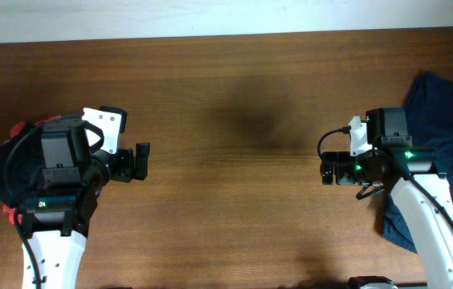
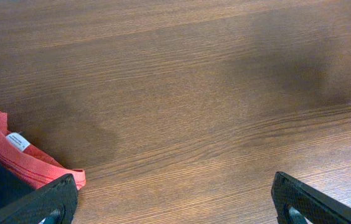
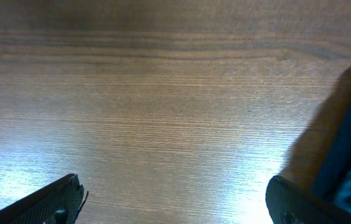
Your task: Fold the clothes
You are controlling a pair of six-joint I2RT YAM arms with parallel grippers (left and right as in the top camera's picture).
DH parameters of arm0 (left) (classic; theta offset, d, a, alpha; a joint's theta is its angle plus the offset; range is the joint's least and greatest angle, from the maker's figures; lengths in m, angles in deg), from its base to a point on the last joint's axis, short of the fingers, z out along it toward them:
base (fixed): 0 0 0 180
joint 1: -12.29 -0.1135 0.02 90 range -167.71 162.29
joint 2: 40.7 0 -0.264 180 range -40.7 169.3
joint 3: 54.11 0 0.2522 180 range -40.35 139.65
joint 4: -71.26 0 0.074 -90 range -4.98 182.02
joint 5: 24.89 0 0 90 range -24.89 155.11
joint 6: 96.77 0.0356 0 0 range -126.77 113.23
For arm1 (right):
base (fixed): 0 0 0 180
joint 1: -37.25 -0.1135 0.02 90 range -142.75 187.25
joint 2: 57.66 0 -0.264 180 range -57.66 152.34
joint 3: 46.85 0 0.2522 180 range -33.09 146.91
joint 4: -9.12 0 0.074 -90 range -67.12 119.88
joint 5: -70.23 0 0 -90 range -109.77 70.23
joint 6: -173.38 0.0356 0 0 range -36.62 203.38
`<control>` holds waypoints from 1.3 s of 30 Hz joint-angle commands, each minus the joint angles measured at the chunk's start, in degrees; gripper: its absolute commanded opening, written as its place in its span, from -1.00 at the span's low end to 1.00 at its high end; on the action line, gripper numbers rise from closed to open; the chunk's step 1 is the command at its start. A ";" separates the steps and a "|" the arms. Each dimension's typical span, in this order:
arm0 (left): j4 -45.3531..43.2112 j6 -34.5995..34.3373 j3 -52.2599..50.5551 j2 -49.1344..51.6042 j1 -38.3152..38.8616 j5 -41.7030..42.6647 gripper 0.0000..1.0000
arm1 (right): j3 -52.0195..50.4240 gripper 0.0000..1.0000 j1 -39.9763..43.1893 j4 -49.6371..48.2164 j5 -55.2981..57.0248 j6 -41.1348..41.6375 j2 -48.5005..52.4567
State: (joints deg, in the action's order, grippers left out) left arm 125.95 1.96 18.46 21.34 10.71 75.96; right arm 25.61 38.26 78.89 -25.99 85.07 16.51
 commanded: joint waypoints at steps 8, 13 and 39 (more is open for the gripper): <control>0.07 -0.13 -0.44 0.02 -0.33 -0.39 0.98 | -0.31 0.98 -0.33 -0.35 0.72 0.72 -6.69; 0.07 -0.13 -0.44 0.02 -0.33 -0.39 0.98 | -0.31 0.97 -0.31 -0.33 0.94 0.72 -17.44; 0.07 -0.13 -0.44 0.02 -0.33 -0.39 0.98 | -36.48 0.98 -0.33 -35.01 -2.99 -1.86 -70.01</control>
State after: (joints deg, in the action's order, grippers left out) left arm 126.01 1.94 18.35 21.34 10.71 75.96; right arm -1.65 38.26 51.46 -24.42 83.71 -48.56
